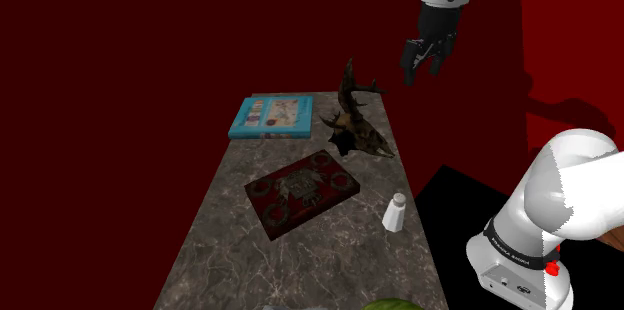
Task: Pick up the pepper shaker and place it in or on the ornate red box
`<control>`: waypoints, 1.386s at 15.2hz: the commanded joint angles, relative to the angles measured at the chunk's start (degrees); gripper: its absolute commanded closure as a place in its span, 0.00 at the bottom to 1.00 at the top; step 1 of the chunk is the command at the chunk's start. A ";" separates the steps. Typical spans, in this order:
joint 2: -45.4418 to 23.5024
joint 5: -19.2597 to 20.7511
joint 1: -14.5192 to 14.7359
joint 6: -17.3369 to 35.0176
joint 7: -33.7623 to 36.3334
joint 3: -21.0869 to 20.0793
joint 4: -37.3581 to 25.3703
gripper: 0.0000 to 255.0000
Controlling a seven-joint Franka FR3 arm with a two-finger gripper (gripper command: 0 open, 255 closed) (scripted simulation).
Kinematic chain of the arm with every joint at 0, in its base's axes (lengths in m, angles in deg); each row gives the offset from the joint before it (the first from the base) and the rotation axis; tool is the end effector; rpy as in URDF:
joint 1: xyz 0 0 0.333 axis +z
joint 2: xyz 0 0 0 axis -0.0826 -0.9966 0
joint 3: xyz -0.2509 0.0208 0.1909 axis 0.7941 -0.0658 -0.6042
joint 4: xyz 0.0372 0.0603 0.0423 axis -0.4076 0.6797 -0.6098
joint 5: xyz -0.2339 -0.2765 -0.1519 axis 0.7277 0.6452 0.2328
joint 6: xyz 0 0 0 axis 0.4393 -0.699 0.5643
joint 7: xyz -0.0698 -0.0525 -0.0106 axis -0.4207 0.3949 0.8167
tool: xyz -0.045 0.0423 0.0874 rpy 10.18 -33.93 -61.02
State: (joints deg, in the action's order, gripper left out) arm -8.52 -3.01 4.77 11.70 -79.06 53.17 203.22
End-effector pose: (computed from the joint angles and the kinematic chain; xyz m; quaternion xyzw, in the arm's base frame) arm 0.3155 -0.0230 0.5797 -0.9955 0.0922 -0.0123 0.0173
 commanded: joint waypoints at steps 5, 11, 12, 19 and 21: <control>4.11 -2.78 0.86 3.31 4.73 -3.35 7.72 0.00; 8.71 -8.33 3.44 8.63 12.12 -9.24 17.74 0.00; 9.23 -9.43 4.04 9.60 13.41 -10.34 19.21 0.00; 9.80 -18.45 9.61 17.88 22.81 -19.21 27.62 0.00; 8.87 -20.97 11.26 20.46 25.20 -21.68 29.09 0.00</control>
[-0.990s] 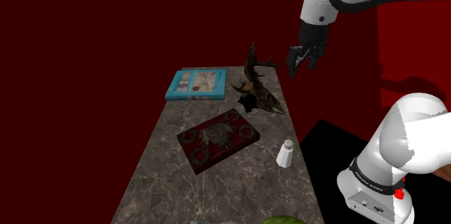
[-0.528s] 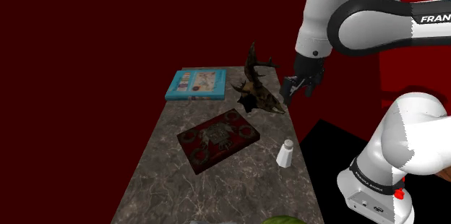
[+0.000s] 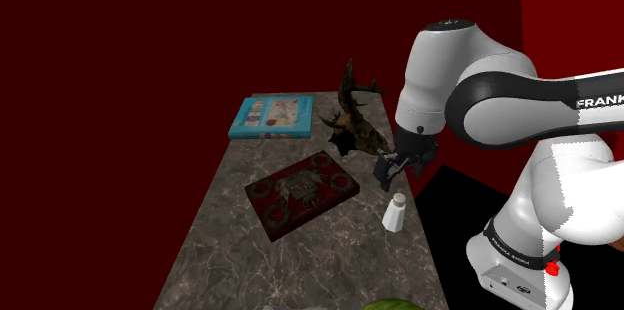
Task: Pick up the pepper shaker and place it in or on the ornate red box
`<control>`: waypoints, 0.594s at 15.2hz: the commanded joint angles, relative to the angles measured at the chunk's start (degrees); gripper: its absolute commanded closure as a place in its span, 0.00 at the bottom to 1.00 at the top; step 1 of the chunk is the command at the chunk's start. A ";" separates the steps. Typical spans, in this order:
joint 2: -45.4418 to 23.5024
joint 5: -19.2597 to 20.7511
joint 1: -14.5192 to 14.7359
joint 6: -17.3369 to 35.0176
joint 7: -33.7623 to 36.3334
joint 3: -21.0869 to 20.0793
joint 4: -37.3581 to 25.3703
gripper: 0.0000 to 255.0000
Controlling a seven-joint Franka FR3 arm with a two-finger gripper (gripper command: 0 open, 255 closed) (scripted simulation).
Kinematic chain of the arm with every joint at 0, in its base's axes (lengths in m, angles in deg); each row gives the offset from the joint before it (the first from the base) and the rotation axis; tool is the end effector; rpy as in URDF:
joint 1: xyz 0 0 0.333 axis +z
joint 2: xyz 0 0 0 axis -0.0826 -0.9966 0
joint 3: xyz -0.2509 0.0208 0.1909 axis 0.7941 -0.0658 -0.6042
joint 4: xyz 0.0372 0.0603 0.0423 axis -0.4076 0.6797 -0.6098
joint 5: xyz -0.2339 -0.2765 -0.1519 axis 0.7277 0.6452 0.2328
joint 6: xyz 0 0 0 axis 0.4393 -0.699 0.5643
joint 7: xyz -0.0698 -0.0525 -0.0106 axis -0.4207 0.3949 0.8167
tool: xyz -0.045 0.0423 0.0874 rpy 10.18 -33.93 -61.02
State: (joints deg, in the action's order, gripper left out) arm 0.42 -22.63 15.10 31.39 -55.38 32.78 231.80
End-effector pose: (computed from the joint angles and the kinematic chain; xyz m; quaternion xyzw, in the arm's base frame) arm 0.2453 0.1356 0.4076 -0.9861 0.1617 0.0060 0.0365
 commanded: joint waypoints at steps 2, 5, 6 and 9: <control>-0.86 -1.96 1.24 2.71 1.45 -1.82 1.66 0.00; -2.29 -2.94 1.66 5.75 1.32 -2.68 3.30 0.00; -2.84 -3.29 1.81 6.81 1.27 -2.97 3.81 0.00; -3.76 -3.83 2.04 8.51 1.18 -3.43 4.60 0.00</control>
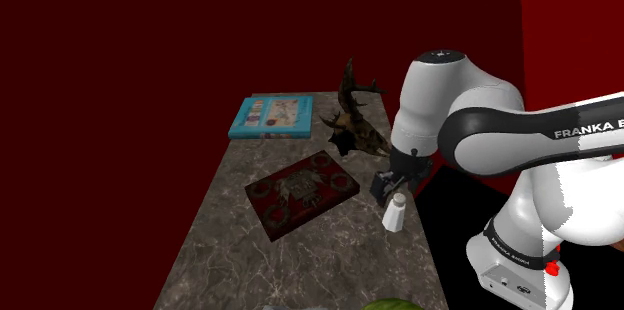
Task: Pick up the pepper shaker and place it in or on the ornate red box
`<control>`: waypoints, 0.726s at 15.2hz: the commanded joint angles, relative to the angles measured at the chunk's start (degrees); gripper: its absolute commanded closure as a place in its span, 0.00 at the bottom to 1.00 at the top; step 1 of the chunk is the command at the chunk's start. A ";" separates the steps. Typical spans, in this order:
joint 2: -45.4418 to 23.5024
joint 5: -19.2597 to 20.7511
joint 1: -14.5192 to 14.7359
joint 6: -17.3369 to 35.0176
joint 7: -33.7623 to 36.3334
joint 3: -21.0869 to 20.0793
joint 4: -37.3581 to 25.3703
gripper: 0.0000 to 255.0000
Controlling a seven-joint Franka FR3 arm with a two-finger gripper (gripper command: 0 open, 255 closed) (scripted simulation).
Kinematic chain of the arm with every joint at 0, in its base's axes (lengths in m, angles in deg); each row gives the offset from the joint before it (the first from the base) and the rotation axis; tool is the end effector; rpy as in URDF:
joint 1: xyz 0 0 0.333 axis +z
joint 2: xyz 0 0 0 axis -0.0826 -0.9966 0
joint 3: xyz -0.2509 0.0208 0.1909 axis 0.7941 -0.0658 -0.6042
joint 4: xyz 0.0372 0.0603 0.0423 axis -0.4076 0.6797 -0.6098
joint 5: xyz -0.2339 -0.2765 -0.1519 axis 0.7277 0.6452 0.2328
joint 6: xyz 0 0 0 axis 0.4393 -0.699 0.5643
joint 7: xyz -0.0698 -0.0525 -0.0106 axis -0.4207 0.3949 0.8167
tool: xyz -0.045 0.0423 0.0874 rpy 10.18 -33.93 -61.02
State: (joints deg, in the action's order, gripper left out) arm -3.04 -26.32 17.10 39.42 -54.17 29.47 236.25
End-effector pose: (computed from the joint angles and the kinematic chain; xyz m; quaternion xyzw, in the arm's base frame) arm 0.2406 0.1471 0.3650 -0.9854 0.1660 0.0065 0.0378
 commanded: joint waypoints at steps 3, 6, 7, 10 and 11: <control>-0.32 -0.14 0.04 0.49 -0.02 -0.13 0.15 0.00; -0.31 -0.14 0.04 0.47 -0.02 -0.12 0.14 0.00; -0.31 -0.14 0.04 0.47 -0.02 -0.12 0.14 1.00; -0.31 -0.14 0.04 0.47 -0.02 -0.12 0.14 1.00; -0.32 -0.14 0.03 0.48 -0.02 -0.12 0.14 1.00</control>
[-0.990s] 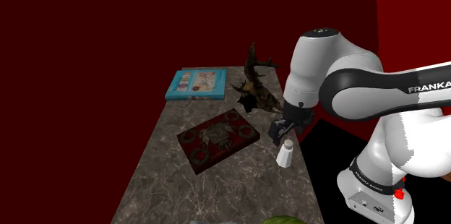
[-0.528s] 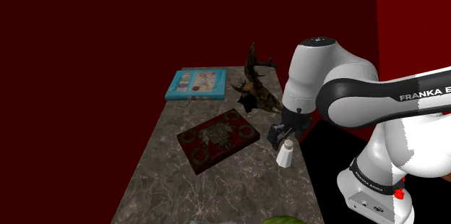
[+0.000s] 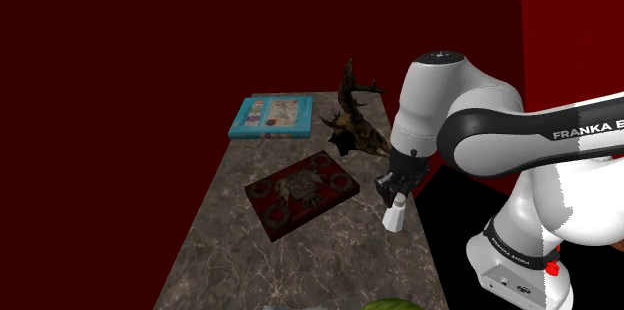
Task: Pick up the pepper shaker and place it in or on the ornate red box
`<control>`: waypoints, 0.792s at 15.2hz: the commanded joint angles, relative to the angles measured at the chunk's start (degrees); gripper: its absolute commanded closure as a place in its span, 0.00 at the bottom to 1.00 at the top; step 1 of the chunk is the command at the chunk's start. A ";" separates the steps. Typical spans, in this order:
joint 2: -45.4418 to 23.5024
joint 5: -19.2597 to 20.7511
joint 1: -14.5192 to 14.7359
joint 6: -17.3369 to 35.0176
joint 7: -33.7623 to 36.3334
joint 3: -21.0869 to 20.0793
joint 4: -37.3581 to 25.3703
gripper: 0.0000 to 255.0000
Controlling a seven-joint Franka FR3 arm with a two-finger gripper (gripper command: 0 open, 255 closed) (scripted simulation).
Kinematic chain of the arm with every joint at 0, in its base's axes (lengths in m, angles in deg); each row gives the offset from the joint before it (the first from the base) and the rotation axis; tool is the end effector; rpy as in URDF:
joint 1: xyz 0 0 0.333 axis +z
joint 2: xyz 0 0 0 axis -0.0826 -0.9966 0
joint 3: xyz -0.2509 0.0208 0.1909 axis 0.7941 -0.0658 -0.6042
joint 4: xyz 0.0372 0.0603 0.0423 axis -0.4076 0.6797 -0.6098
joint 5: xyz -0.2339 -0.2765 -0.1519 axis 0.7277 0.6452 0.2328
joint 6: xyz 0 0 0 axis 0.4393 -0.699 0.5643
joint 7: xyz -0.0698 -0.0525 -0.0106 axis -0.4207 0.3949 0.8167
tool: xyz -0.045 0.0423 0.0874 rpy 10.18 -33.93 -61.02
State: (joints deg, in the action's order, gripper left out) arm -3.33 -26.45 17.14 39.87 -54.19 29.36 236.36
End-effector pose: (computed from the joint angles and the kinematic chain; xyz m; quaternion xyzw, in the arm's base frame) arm 0.2409 0.1475 0.3634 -0.9854 0.1659 0.0062 0.0381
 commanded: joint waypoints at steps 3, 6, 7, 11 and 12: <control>-0.03 -0.01 -0.01 0.03 -0.01 0.00 0.03 1.00; 0.54 0.31 -0.12 -1.04 0.10 0.24 -0.48 1.00; 1.05 0.62 -0.24 -2.07 0.19 0.48 -1.03 1.00; 2.80 1.81 -0.71 -6.06 0.56 1.44 -3.32 1.00; 3.16 2.10 -0.83 -7.01 0.64 1.68 -3.92 1.00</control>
State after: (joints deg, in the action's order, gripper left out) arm -0.62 -24.64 16.41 33.87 -53.64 30.79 232.99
